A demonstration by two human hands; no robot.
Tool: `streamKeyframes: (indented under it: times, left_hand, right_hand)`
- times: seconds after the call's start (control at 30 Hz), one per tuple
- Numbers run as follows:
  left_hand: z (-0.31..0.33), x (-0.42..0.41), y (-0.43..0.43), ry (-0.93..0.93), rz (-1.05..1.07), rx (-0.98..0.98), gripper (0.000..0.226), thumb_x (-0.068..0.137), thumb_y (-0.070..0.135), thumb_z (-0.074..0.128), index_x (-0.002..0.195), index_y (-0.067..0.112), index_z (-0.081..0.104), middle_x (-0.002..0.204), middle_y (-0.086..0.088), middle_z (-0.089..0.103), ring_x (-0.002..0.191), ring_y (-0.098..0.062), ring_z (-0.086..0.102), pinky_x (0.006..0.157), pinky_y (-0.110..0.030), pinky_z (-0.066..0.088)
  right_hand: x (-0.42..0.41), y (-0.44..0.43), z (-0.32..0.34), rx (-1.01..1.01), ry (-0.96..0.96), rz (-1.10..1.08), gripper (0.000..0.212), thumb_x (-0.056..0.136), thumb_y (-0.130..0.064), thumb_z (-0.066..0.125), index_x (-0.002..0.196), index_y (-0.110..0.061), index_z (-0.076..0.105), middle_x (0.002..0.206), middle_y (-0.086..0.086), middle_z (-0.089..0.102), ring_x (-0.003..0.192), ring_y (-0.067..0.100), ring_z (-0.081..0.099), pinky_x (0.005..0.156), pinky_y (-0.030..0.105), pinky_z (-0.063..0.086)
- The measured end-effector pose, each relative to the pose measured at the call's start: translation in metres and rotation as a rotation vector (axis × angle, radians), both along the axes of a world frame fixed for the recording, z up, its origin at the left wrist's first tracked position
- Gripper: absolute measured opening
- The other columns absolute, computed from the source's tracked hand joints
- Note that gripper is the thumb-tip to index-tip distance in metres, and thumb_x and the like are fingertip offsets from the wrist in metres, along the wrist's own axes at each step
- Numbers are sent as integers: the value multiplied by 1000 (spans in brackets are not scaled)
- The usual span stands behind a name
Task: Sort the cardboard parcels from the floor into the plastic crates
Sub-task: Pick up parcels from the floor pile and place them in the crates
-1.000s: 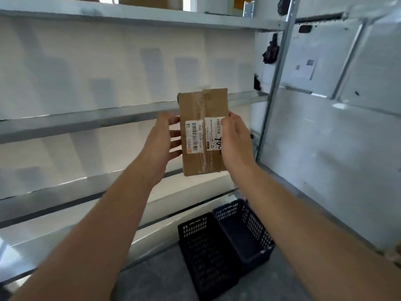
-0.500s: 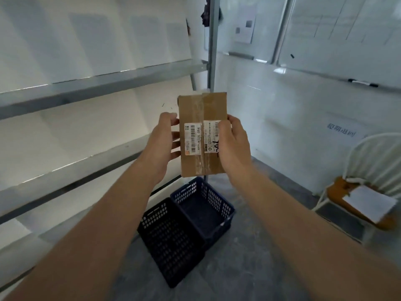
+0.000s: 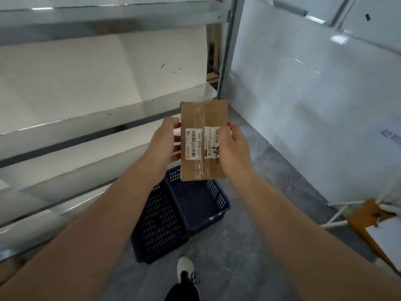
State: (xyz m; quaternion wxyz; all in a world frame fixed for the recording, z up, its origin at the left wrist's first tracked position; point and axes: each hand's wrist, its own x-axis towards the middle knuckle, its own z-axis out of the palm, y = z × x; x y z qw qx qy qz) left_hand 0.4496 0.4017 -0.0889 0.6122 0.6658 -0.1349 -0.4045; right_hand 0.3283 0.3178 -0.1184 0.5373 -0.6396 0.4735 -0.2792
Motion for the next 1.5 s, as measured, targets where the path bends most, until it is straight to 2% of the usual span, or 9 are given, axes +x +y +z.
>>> streamKeyframes:
  times: [0.13,0.37,0.47,0.6,0.8,1.0,1.23,1.33,1.5]
  left_hand:
    - [-44,35,-63,27,47,33,32,102,41,38,100,24,65,60,9,72,76,-18,69,77,-34,57]
    - [-78,87,-146,35,79,101,31,102,40,38,96,24,64,73,3,73,83,-20,69,80,-35,56]
    - [-91,99,-174,26,124,157,31,104,40,38,94,27,65,84,-2,74,86,-20,70,81,-35,56]
    - [-129,112,-212,-35,229,209,38,106,40,36,87,23,65,66,12,73,64,-3,69,74,-30,54]
    - [-207,123,-247,16,363,272,54,104,43,38,111,-1,69,95,-15,75,95,-33,70,89,-47,58]
    - [-308,135,-271,161,526,332,47,104,37,42,108,3,73,86,-3,77,77,-16,73,69,-29,59]
    - [-478,162,-279,254,586,384,44,101,34,41,112,2,70,101,-17,75,87,-23,72,74,-33,59]
    - [-554,166,-283,247,580,384,34,99,33,42,93,9,66,92,-13,73,85,-23,70,79,-39,59]
    - [-672,173,-278,220,560,408,37,100,36,40,98,8,64,99,-16,72,86,-24,68,80,-42,59]
  right_hand:
    - [46,-63,-41,47,50,-6,51,89,-63,38,130,-42,59,127,8,68,109,23,71,98,52,60]
    - [111,-149,-81,113,98,-7,57,84,-66,39,132,-39,55,130,9,65,107,23,72,95,54,63]
    - [131,-183,-94,151,140,19,54,91,-62,38,134,-34,55,130,8,60,106,23,69,97,55,61]
    - [153,-232,-139,153,201,107,41,107,-51,38,140,-30,51,132,4,48,109,22,64,100,53,58]
    - [180,-276,-222,278,225,243,32,108,-46,42,136,-32,47,136,8,47,118,29,59,107,55,53]
    - [203,-292,-312,346,294,310,64,85,-64,36,135,-29,56,132,13,57,108,31,67,98,58,59]
    - [231,-302,-468,375,303,299,44,104,-43,38,117,-12,66,121,15,58,98,20,63,86,37,54]
    - [241,-293,-552,383,316,251,47,92,-55,36,107,-19,64,124,25,64,98,31,70,89,49,62]
    - [248,-277,-670,424,333,190,57,93,-54,38,123,-15,67,127,22,64,105,34,70,95,62,62]
